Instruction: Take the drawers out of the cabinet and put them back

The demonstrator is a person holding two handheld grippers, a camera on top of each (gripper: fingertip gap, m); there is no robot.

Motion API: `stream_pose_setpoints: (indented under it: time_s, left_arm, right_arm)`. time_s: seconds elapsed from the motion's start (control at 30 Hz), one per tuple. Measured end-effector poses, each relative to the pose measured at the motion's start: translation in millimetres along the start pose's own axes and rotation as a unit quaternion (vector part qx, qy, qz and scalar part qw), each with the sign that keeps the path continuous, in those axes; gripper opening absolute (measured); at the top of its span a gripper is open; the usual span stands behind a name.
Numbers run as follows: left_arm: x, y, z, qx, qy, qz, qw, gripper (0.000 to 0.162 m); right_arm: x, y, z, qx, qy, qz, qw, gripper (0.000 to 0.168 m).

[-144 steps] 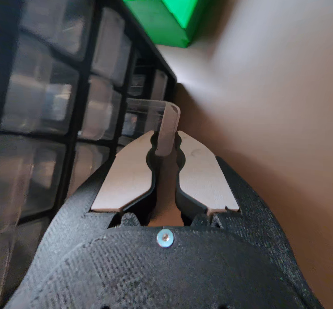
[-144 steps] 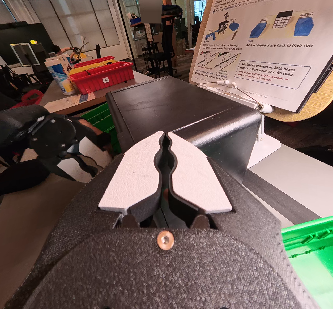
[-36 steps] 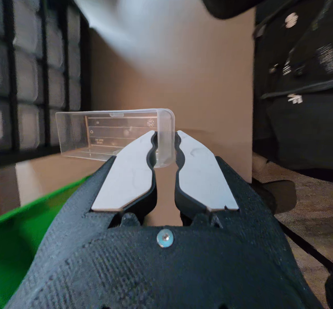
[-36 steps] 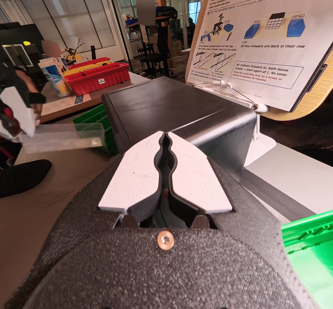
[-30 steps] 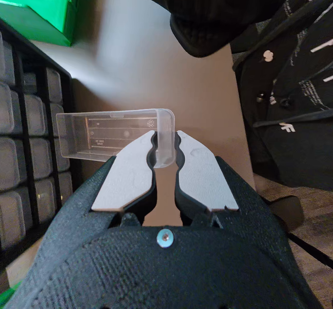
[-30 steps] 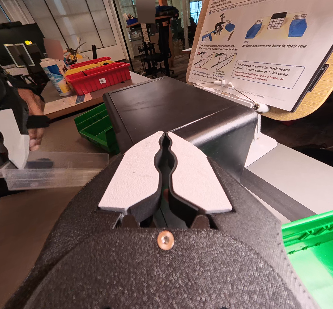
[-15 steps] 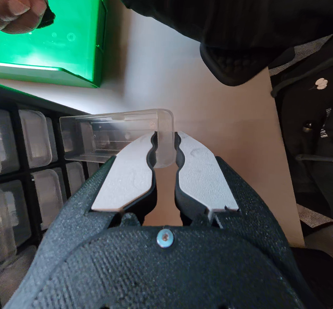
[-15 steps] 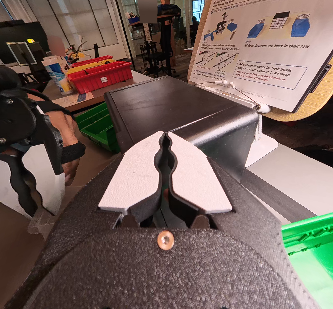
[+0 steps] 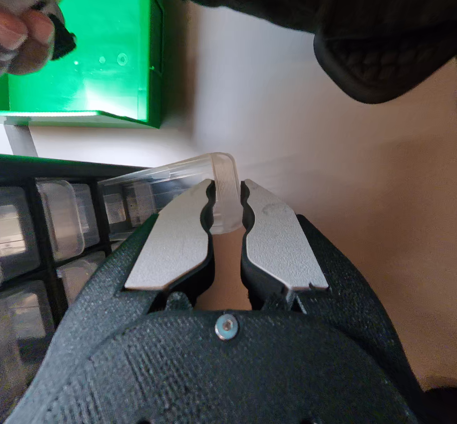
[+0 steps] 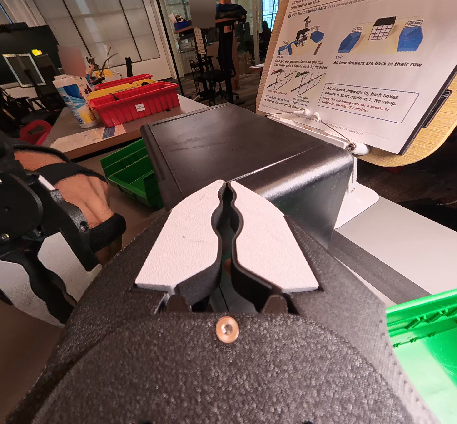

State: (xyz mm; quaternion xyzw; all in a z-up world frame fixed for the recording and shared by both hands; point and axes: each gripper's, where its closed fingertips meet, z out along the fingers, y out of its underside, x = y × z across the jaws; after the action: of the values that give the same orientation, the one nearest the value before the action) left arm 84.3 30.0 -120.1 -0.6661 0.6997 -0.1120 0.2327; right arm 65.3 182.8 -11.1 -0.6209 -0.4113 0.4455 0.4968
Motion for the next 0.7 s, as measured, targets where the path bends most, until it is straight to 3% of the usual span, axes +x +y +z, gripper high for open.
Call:
stream_pose_setpoints:
  time_s: [0.27,0.43,0.6,0.7]
  left_arm:
    - [-30.7,26.1,20.1,-0.004,-0.097,0.0,0.995,0.023]
    - [-78.1,38.7,20.2,-0.002,-0.24,0.0,0.971,0.028]
    - [-87.3,43.0,9.7,0.075,-0.313,-0.04,0.946,0.031]
    - [-80.1,44.4,8.1,0.105,-0.361,-0.01,0.927,0.02]
  right_arm:
    - [-0.1,0.1,0.1,0.0,-0.001,0.0,1.0,0.0]
    - [-0.2,0.2,0.1,0.0,-0.001,-0.001,1.0,0.0]
    - [-0.1,0.0,0.1,0.001,-0.004,0.0,1.0,0.0]
    - [0.6,-0.2,0.4,0.004,-0.005,0.003,1.0,0.0]
